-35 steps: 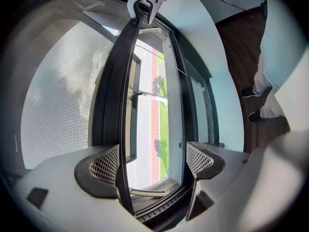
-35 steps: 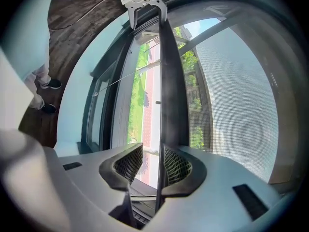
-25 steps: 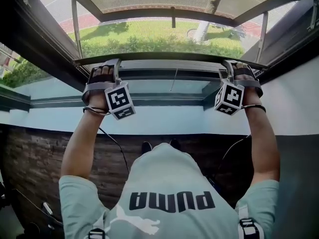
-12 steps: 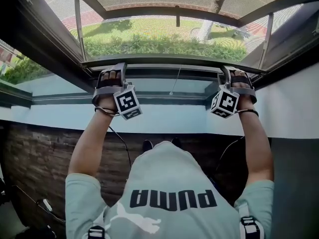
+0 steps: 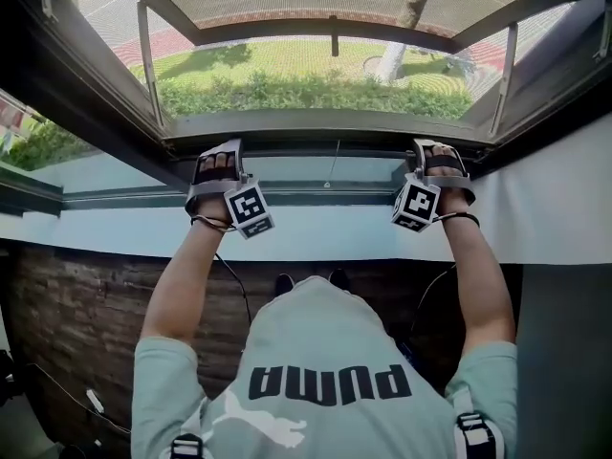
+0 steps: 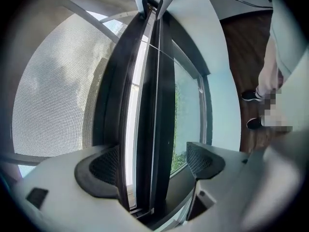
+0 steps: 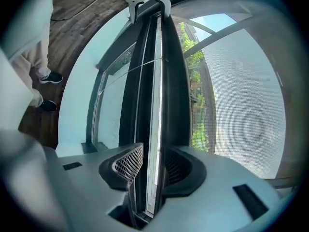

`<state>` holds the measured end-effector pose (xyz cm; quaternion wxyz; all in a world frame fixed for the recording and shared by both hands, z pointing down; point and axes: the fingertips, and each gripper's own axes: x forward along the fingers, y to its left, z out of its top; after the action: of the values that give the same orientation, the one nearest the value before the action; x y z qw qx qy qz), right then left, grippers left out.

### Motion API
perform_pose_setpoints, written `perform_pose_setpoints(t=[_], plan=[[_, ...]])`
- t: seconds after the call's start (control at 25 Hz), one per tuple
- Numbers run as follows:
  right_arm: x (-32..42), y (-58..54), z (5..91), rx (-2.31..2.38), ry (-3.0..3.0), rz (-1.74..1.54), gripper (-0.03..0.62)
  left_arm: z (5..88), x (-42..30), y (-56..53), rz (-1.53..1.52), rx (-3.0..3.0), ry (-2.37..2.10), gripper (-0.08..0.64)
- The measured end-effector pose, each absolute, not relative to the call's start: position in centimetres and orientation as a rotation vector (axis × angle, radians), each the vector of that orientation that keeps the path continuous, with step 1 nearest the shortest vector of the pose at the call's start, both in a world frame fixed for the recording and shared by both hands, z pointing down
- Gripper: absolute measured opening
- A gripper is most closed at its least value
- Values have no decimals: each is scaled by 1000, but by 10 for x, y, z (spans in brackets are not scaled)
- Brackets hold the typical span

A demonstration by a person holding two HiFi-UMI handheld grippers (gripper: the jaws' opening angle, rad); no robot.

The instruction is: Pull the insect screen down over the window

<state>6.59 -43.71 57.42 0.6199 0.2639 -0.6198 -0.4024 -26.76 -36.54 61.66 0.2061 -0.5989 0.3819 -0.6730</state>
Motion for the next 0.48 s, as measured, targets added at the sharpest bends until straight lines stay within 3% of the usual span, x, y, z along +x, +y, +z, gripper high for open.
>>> perform_pose_setpoints(t=[0.48], plan=[[64, -440, 583, 667, -1426, -956, 135, 630, -269, -370, -1855, -1627, 1085, 423]])
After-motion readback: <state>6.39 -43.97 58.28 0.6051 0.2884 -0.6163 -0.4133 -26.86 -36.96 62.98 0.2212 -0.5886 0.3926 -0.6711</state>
